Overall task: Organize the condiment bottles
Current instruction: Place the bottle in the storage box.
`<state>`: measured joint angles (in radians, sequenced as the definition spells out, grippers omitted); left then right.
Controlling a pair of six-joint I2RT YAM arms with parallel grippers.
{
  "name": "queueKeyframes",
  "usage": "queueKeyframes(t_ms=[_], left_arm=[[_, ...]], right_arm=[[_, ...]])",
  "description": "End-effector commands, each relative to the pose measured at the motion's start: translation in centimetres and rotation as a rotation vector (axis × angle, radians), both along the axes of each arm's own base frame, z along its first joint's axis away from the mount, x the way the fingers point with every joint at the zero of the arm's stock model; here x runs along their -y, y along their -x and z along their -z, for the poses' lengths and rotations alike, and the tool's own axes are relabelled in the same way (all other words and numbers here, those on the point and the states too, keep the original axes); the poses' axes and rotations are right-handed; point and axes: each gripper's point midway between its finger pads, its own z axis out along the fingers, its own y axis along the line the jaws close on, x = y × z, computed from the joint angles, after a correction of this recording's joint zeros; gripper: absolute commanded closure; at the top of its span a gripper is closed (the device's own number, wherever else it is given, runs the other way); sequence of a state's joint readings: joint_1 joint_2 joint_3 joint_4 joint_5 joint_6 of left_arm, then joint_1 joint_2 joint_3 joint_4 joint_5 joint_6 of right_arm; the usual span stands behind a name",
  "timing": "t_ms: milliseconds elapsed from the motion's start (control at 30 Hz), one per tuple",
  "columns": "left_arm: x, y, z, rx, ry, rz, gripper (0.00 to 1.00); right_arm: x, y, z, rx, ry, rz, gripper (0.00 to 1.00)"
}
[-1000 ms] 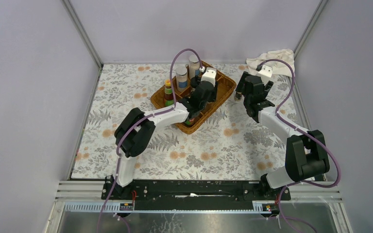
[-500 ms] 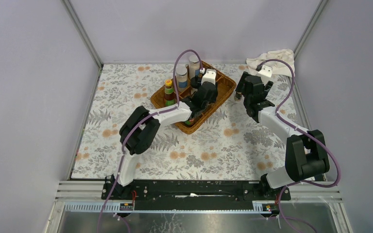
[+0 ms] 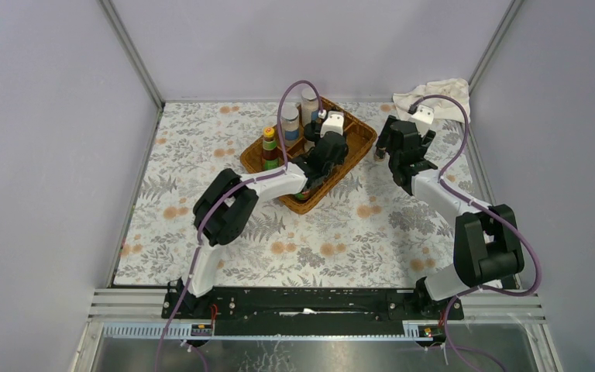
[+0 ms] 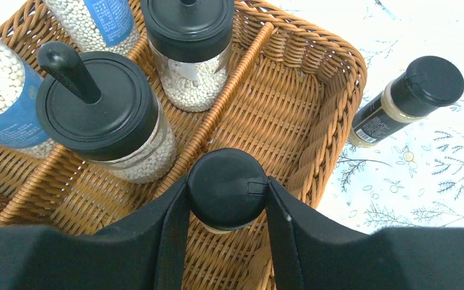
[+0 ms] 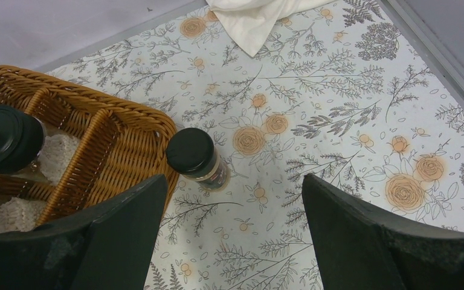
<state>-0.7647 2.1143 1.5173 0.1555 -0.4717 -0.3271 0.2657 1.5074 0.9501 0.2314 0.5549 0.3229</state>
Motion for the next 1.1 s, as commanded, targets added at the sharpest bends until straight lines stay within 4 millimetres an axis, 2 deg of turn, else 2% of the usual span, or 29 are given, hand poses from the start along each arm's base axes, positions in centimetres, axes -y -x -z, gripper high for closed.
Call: queueKeyframes(t_ms=[0, 600, 767, 933, 1067], left_arm=[[0.1, -1.2, -0.6, 0.031, 0.030, -0.039, 1.00], [-0.3, -1.1, 0.4, 0.001, 0.021, -0.071, 0.98], [-0.4, -1.1, 0.8, -0.012, 0.019, -0.086, 0.88], [-0.6, -1.1, 0.9, -0.016, 0.018, -0.097, 0.62], [-0.5, -1.1, 0.8, -0.018, 0.018, -0.096, 0.50]], right_arm=[[-0.2, -1.1, -1.7, 0.062, -0.034, 0.003, 0.10], [-0.1, -1.0, -1.6, 0.059, -0.036, 0.003, 0.10], [-0.2, -1.0, -1.5, 0.058, -0.039, 0.001, 0.11], [-0.2, -1.0, -1.6, 0.059, -0.040, -0.001, 0.10], [-0.3, -1.0, -1.6, 0.059, -0.040, -0.004, 0.10]])
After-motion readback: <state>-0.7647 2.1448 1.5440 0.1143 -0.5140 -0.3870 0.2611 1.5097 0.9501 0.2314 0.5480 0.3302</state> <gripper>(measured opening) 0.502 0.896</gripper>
